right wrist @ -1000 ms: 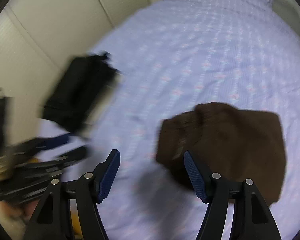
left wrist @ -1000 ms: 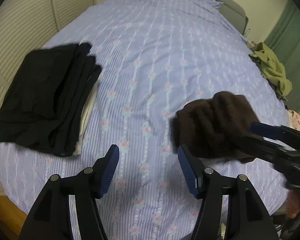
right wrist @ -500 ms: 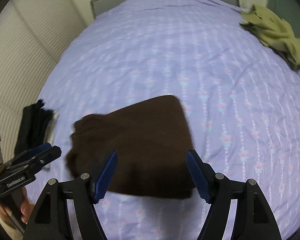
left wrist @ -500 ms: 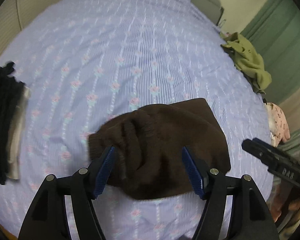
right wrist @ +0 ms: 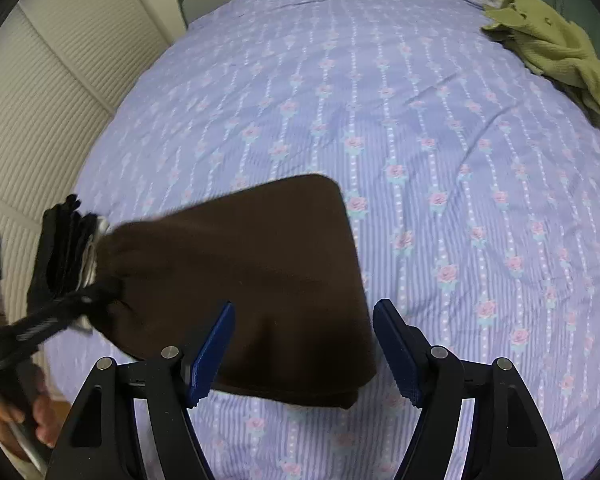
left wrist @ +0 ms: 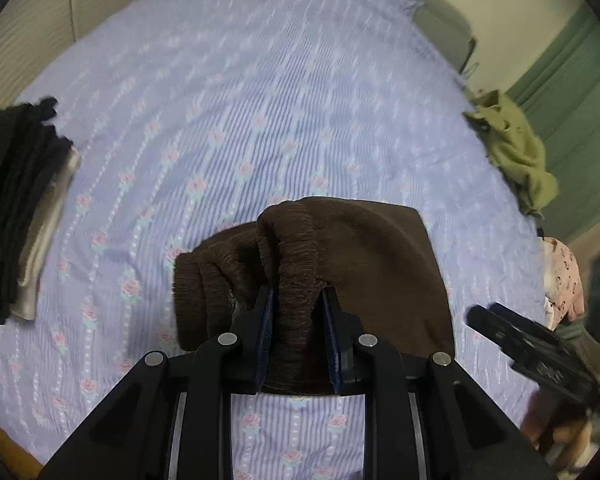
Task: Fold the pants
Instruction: 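Grasp the folded bundle's cuff end with the left tool beside the right tool, then lift the folded sweatpants bundle with both tools, pinching its two ends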
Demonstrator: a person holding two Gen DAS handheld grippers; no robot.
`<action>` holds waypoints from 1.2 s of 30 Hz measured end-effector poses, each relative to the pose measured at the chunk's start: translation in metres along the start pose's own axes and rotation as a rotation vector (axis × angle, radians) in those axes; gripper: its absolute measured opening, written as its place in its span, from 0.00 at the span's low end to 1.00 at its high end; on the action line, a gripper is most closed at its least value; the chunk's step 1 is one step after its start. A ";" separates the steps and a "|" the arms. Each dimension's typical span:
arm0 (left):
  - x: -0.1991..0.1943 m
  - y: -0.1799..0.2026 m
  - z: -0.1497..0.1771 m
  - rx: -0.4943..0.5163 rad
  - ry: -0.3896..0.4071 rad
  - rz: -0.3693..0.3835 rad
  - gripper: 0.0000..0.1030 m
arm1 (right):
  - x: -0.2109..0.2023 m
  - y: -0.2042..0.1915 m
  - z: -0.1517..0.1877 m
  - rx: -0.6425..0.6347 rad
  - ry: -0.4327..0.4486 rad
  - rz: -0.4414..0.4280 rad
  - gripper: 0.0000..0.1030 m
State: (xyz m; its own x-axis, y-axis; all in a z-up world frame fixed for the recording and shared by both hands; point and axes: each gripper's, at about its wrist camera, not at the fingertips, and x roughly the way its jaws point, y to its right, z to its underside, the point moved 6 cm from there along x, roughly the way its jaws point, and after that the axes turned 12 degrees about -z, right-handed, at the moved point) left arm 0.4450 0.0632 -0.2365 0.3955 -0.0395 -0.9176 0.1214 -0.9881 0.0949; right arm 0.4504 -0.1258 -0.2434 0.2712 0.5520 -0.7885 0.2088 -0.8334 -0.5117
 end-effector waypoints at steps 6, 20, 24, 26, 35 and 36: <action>0.035 -0.043 0.030 -0.108 -0.104 -0.043 0.33 | 0.018 -0.010 0.014 -0.054 -0.060 -0.008 0.70; 0.069 -0.056 0.039 -0.319 -0.221 0.118 0.36 | 0.037 -0.010 0.031 -0.080 -0.134 0.043 0.70; 0.037 -0.053 0.021 -0.246 -0.105 0.101 0.34 | 0.030 -0.008 0.029 -0.060 -0.113 0.039 0.70; 0.031 -0.063 0.010 -0.244 -0.054 0.074 0.34 | 0.024 -0.011 0.026 -0.059 -0.091 0.038 0.70; 0.085 -0.085 0.021 -0.296 -0.182 0.036 0.47 | 0.027 -0.036 0.016 -0.149 -0.074 0.059 0.70; 0.083 -0.085 0.021 -0.290 -0.181 0.028 0.53 | 0.027 -0.036 0.016 -0.148 -0.074 0.064 0.70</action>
State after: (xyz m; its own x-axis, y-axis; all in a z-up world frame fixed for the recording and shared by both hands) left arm 0.4484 0.1407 -0.3287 0.2379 -0.1177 -0.9641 0.3764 -0.9039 0.2032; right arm 0.4357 -0.0816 -0.2519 0.2199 0.4897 -0.8437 0.3306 -0.8511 -0.4078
